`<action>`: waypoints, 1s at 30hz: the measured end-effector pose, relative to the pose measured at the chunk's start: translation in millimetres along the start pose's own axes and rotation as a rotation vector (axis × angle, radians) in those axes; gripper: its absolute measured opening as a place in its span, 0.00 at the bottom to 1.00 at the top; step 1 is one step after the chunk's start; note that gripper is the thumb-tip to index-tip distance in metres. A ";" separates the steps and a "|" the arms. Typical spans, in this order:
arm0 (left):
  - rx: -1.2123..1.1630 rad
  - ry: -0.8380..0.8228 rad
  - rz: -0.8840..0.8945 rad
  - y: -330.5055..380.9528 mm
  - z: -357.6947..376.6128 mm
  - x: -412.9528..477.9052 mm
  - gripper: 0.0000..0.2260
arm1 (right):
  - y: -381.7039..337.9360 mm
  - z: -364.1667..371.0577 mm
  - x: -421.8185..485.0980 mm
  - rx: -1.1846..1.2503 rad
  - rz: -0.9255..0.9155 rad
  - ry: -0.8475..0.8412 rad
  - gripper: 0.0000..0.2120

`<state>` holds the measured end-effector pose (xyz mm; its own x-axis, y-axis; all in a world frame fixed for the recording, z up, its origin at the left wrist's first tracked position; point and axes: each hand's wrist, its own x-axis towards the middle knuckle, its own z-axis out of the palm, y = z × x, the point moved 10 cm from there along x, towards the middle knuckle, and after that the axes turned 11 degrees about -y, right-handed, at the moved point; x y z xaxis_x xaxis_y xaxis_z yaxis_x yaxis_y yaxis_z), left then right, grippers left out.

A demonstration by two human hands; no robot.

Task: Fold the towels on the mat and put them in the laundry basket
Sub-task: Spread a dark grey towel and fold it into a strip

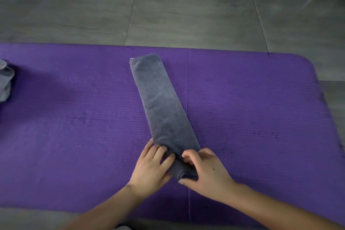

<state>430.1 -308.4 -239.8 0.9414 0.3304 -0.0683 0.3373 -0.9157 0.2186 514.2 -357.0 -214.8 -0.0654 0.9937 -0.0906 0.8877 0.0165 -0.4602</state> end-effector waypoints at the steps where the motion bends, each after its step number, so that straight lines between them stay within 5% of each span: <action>1: 0.002 0.005 0.004 0.0 2.6 -0.1 0.21 | 3.2 9.3 -4.0 -0.046 -0.011 -0.074 0.32; 4: -0.050 0.038 0.025 -2.7 0.8 -7.7 0.18 | 16.8 34.3 -16.8 -0.302 -0.066 -0.290 0.44; 6: -0.091 0.056 0.034 -6.2 -6.0 -11.9 0.18 | 21.2 35.3 -19.6 -0.323 -0.108 -0.305 0.43; 13: -0.738 -0.124 -0.214 -47.5 -19.2 -13.7 0.13 | 27.9 -12.1 2.9 0.153 -0.110 0.042 0.21; 19: -0.953 -0.008 -0.586 -101.5 -18.6 -3.2 0.19 | 49.2 -26.4 63.4 0.573 0.136 0.048 0.14; 28: -0.963 0.110 -0.973 -138.5 -9.0 1.6 0.12 | 85.5 -9.2 127.2 0.440 0.441 -0.108 0.17; 30: -0.741 0.229 -0.924 -137.5 -31.6 -5.4 0.14 | 87.2 -6.3 131.3 0.438 0.452 -0.113 0.18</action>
<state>378.3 -177.1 -238.7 0.2989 0.8932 -0.3359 0.7244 0.0168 0.6892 585.9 -224.4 -261.2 0.2028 0.8739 -0.4418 0.5716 -0.4720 -0.6712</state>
